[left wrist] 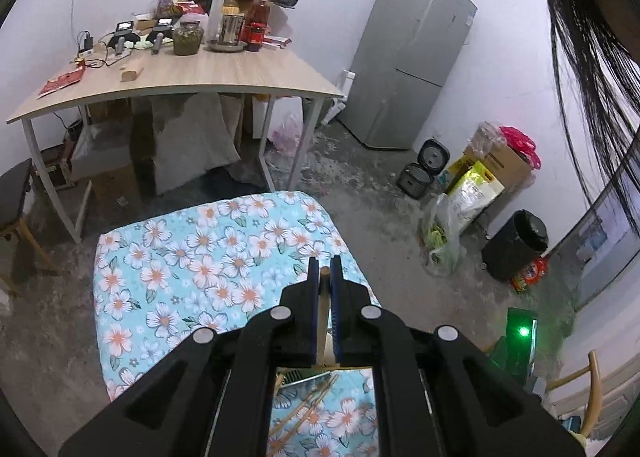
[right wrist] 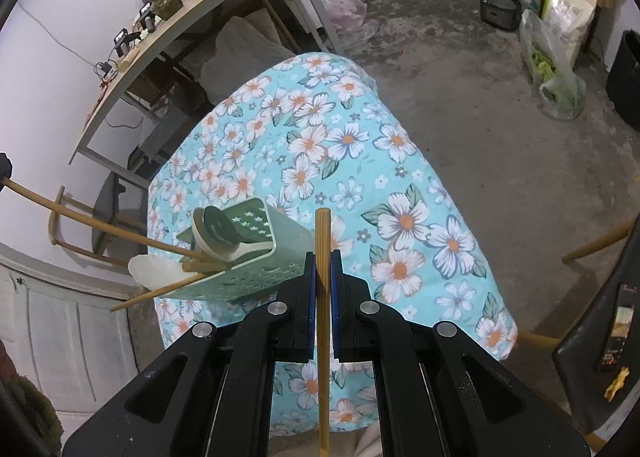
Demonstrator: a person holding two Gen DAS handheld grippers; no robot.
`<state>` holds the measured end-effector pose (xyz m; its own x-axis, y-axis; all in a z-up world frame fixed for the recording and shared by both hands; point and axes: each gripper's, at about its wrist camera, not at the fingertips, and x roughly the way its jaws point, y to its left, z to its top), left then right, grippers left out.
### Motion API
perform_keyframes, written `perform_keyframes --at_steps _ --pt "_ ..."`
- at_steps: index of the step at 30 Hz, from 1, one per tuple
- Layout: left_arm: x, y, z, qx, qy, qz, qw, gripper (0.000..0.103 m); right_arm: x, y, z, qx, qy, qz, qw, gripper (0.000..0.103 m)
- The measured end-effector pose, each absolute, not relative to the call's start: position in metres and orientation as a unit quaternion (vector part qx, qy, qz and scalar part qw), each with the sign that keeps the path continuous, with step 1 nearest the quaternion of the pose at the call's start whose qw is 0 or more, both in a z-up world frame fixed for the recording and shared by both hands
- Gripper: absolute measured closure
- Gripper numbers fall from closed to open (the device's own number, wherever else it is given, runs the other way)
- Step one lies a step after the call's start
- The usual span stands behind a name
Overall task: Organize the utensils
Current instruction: 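Lower the left tool's chopstick into the green caddy and open the left tool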
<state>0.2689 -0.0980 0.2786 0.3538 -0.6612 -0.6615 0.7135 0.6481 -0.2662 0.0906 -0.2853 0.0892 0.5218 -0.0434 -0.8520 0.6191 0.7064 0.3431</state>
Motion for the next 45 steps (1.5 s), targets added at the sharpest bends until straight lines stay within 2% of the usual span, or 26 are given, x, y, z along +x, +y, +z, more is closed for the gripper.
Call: perform_keyframes --at_steps 23,30,32,34,45 --pt "0.258 -0.116 0.201 0.086 0.406 -0.357 0.837 0.098 0.105 -0.304 0.071 0.316 0.470 -0.168 0.807 0.098" --pt "0.258 -0.115 0.190 0.077 0.427 -0.348 0.831 0.096 0.108 -0.311 0.092 0.310 0.447 -0.160 0.824 0.098" --pt "0.257 -0.115 0.190 0.077 0.426 -0.346 0.832 0.087 0.112 -0.313 0.102 0.307 0.435 -0.157 0.832 0.098" --pt "0.255 -0.114 0.190 0.077 0.424 -0.343 0.835 0.083 0.116 -0.315 0.112 0.303 0.424 -0.152 0.840 0.098" --pt "0.244 -0.101 0.189 0.067 0.439 -0.326 0.835 0.082 0.160 -0.330 0.175 0.274 0.327 -0.123 0.896 0.098"
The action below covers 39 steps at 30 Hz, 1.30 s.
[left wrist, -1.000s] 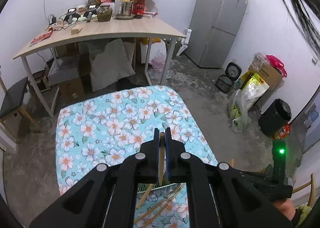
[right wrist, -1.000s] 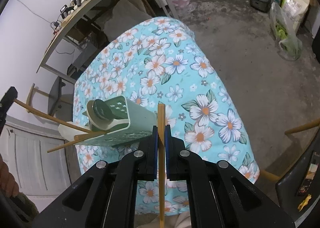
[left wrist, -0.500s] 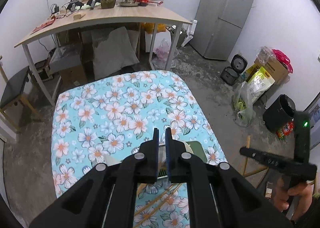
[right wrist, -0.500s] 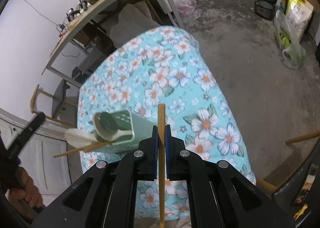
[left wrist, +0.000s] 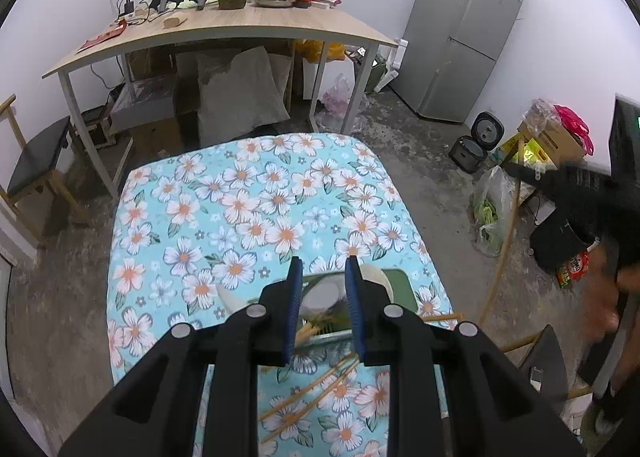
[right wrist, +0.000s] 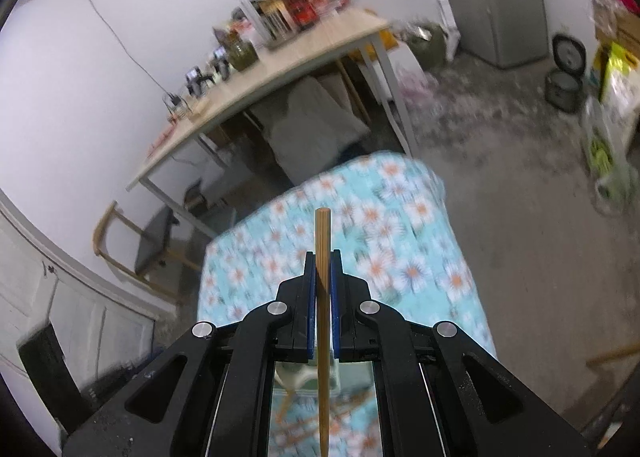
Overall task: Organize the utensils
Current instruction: 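Lower the left tool's chopstick into the green caddy and open the left tool, then raise the held chopstick and carry it over the green caddy with the right tool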
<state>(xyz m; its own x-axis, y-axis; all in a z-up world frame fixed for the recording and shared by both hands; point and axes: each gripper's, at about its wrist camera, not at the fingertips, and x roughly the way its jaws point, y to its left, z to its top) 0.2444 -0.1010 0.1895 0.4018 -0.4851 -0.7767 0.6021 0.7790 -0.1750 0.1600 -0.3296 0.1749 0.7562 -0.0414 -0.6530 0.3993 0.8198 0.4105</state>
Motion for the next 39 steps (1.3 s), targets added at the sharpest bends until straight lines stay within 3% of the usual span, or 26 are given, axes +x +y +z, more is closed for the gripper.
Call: perform_keyframes --at_steps 16,27,39 --pt "0.221 -0.088 0.181 0.062 0.466 -0.307 0.828 0.082 0.223 -0.318 0.181 0.182 0.251 -0.106 0.945 0.098" --pt "0.224 -0.092 0.179 0.063 0.470 -0.292 0.831 0.082 0.230 -0.307 0.133 0.157 0.285 -0.105 0.940 0.098" --pt "0.226 -0.102 0.173 0.065 0.474 -0.291 0.828 0.082 0.218 -0.297 0.119 0.148 0.312 -0.095 0.934 0.095"
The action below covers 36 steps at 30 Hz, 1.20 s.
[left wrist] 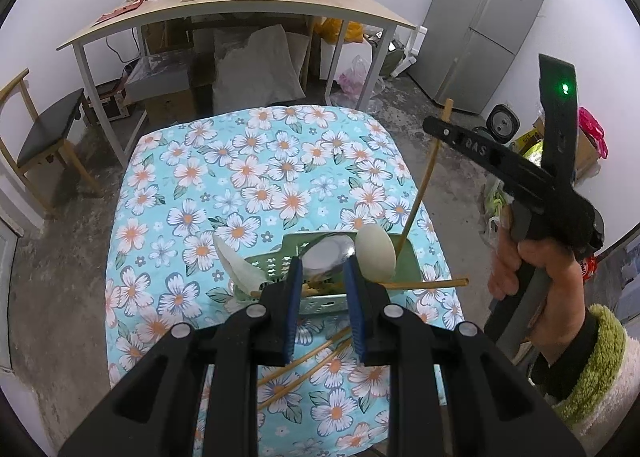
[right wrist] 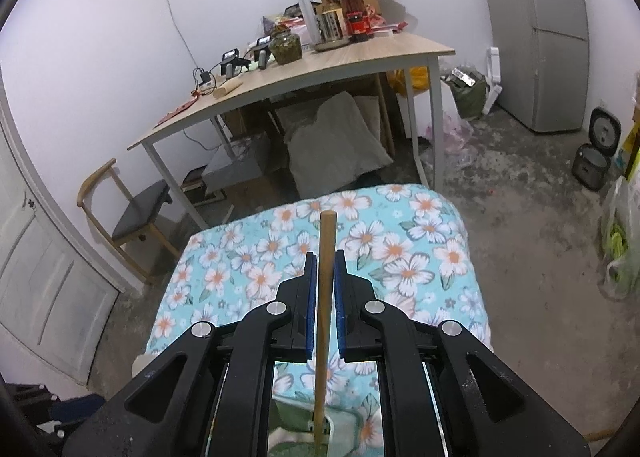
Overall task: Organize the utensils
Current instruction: 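Raise the held chopstick and carry it over the green caddy with the right tool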
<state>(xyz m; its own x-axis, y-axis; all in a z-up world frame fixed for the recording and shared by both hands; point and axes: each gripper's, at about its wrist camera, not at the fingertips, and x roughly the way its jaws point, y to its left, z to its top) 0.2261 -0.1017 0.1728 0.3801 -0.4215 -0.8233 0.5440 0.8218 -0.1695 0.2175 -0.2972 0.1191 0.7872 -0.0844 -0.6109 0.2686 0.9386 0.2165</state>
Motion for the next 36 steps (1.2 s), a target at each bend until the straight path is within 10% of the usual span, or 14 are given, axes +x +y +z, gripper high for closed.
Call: perform_keyframes --at_steps 16,20,24,31,36 --pt "0.216 -0.118 0.172 0.073 0.473 -0.296 0.827 0.082 0.182 -0.312 0.132 0.202 0.324 -0.061 0.922 0.085" --pt "0.213 -0.123 0.172 0.075 0.473 -0.296 0.826 0.082 0.191 -0.348 0.117 0.323 0.333 -0.019 0.886 0.055" --pt "0.210 -0.127 0.173 0.078 0.473 -0.294 0.827 0.082 0.214 -0.374 0.094 0.406 0.354 0.017 0.842 0.053" --pt "0.205 -0.136 0.173 0.089 0.474 -0.295 0.825 0.082 0.251 -0.374 0.084 0.398 0.381 0.079 0.831 0.055" --pt "0.206 -0.141 0.172 0.093 0.474 -0.299 0.823 0.082 0.252 -0.365 0.087 0.369 0.392 0.082 0.839 0.094"
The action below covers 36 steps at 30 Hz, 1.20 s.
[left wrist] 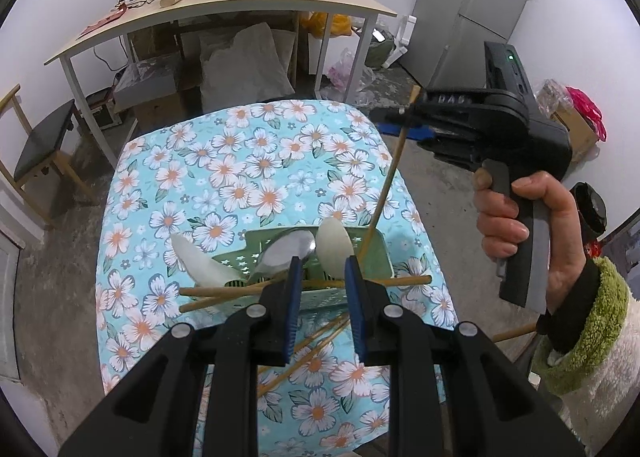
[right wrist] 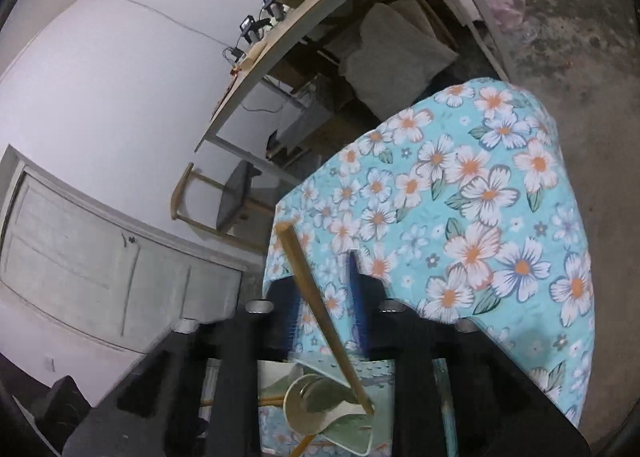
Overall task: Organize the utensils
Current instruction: 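Raise the held chopstick and carry it over the green caddy with the right tool, then lower the chopstick into the caddy and open the right tool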
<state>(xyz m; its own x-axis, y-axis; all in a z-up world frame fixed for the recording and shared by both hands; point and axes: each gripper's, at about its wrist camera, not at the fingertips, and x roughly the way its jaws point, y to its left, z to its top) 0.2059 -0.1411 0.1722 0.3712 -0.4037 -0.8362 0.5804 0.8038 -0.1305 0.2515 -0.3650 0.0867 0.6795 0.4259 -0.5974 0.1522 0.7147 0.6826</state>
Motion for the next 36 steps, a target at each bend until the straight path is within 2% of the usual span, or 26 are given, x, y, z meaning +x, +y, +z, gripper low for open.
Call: perform_keyframes --at_steps 12,17,24,36 --pt "0.209 -0.137 0.170 0.087 0.476 -0.296 0.823 0.082 0.188 -0.303 0.131 0.164 0.360 0.040 0.918 0.098" --pt "0.210 -0.133 0.167 0.087 0.478 -0.292 0.824 0.082 0.184 -0.307 0.130 0.191 0.353 0.033 0.915 0.098" --pt "0.212 -0.133 0.166 0.087 0.479 -0.291 0.824 0.082 0.205 -0.342 0.115 0.304 0.371 0.028 0.877 0.096" --pt "0.205 -0.156 0.138 0.120 0.483 -0.337 0.799 0.082 0.220 -0.345 0.106 0.304 0.394 0.049 0.866 0.097"
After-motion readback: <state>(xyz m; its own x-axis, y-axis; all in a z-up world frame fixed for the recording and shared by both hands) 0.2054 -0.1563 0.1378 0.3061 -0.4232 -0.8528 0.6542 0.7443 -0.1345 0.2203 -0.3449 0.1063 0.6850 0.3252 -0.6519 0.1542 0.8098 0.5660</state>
